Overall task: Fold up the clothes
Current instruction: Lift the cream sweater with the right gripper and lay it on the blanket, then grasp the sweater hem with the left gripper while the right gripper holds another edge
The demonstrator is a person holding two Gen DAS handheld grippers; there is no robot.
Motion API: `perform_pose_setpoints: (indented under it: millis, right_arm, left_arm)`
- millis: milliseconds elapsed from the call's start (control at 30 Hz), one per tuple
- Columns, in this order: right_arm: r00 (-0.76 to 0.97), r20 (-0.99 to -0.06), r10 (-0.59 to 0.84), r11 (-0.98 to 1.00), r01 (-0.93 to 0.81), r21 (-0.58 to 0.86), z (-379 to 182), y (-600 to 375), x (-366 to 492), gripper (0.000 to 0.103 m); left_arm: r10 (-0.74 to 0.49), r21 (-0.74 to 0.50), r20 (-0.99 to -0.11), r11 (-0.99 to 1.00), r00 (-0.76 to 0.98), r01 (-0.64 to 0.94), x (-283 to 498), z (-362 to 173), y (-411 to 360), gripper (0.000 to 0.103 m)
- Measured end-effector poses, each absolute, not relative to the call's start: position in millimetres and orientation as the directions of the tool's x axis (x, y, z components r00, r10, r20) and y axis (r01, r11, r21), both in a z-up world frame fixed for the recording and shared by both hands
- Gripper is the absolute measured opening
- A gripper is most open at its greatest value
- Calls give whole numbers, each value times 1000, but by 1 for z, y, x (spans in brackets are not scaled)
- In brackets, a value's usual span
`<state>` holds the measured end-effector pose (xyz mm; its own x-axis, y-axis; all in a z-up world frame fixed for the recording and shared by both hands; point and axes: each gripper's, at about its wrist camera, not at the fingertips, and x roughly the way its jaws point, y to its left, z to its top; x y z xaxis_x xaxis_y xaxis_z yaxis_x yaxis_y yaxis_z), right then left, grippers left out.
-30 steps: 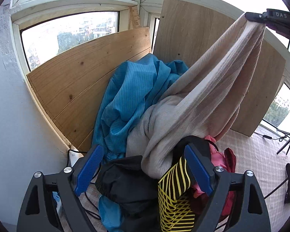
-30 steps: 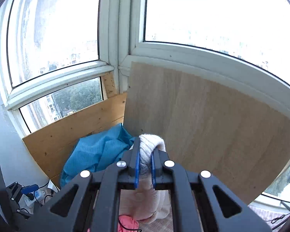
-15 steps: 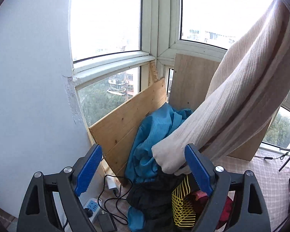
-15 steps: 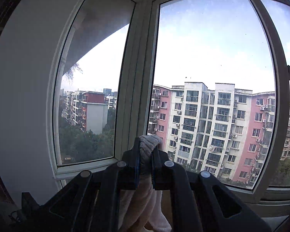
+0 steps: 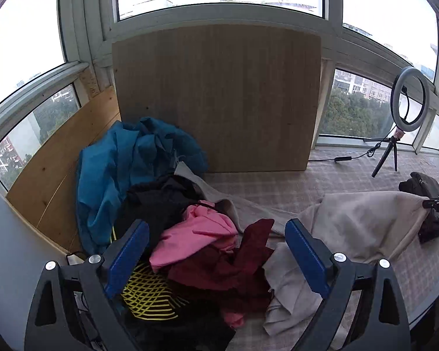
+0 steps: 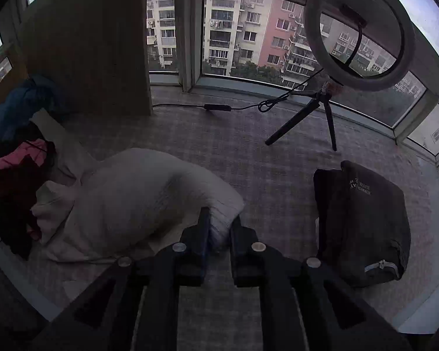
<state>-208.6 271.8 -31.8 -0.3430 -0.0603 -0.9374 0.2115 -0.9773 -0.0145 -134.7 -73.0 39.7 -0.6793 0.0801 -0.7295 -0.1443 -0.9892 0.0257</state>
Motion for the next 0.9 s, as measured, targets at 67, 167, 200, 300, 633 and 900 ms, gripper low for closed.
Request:
perform_pose_setpoints:
  millis: [67,167,200,300,633,900]
  right_arm:
    - [-270,-961,-57,-990,136,21,-88,297,-191,13]
    - [-246,-964,-103,-993,76,87,-120,313,-173,18]
    - [-251,-961,-116,-993,65,103,-123,315,-171,29]
    - [-285,-952,-114,-993,52,103,-127,314,-168,53]
    - [-238,-967,-95,-994,67,81,-172,257,-181,58]
    - [-357,-929,-103,-982,185,38,-145,237,-161,9]
  left_arm:
    - [120,40,-768,-971,-629,-235,-157,15,-35,94]
    - [120,108,-803,-934,-584,-342,-194,-23,16,94]
    - [121,131,-811,-916,-572,-379,-207,-34,31,94]
    - [131,141,-856,-872,-501,-468,-245,-71,70,94]
    - [59,179,-941,-751,-334,-636,-289,-177,150,47]
    - [238,39,-912,-760,-333,-648,-255,-131,116,0]
